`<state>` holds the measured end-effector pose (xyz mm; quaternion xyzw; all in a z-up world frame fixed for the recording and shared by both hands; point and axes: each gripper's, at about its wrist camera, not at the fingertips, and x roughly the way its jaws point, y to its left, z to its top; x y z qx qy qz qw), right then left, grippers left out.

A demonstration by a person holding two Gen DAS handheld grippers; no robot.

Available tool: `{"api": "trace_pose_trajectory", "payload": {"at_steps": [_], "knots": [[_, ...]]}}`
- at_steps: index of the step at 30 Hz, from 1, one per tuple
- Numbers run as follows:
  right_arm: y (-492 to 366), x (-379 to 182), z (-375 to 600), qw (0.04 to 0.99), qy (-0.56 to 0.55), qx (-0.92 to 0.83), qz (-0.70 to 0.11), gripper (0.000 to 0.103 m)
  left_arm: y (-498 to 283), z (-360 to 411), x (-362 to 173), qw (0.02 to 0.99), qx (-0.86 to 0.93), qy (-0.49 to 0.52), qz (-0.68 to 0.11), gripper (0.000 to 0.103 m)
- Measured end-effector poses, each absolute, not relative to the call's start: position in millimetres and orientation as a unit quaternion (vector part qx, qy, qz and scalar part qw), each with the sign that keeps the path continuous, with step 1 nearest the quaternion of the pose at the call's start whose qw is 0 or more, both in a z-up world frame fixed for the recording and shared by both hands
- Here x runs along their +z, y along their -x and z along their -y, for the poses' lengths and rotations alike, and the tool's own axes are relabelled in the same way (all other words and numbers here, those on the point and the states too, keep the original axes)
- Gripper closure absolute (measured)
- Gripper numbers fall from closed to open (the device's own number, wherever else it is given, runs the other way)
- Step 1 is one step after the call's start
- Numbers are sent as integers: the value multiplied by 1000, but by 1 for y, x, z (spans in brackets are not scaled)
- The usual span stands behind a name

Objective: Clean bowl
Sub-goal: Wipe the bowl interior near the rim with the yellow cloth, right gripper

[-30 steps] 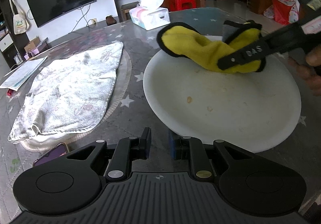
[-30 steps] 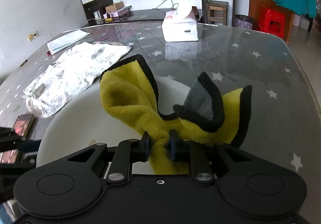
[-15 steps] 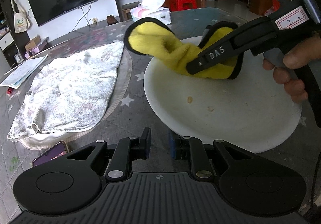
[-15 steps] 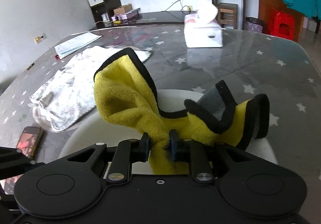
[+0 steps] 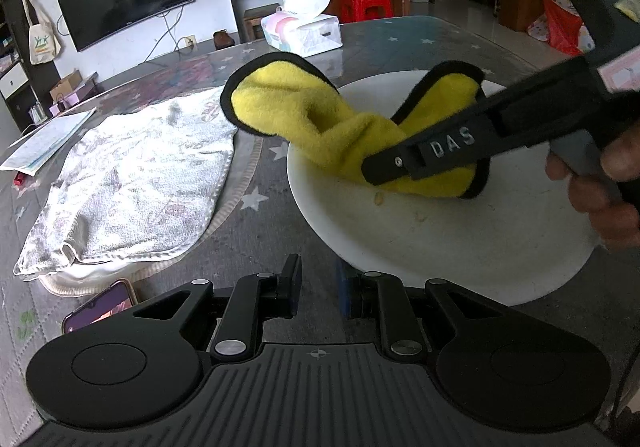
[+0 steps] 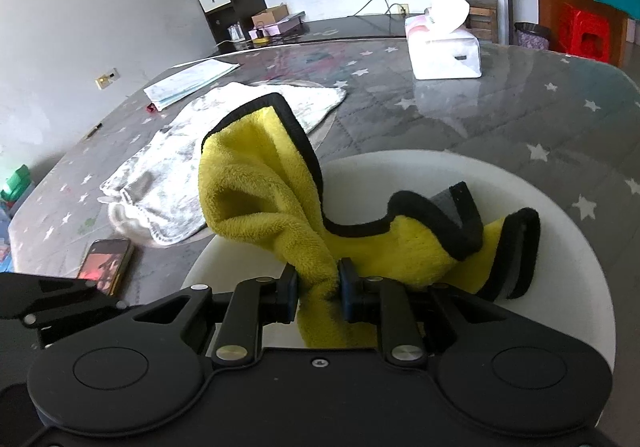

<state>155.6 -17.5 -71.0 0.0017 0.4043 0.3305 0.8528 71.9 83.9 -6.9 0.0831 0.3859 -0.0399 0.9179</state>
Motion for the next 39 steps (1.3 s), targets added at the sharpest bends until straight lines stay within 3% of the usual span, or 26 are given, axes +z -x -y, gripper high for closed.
{"api": "trace_pose_trajectory", "payload": {"at_steps": [39], "knots": [[-105, -73, 57, 833, -44, 345, -430, 80, -70, -84, -10, 919, -34, -77, -384, 84]]}}
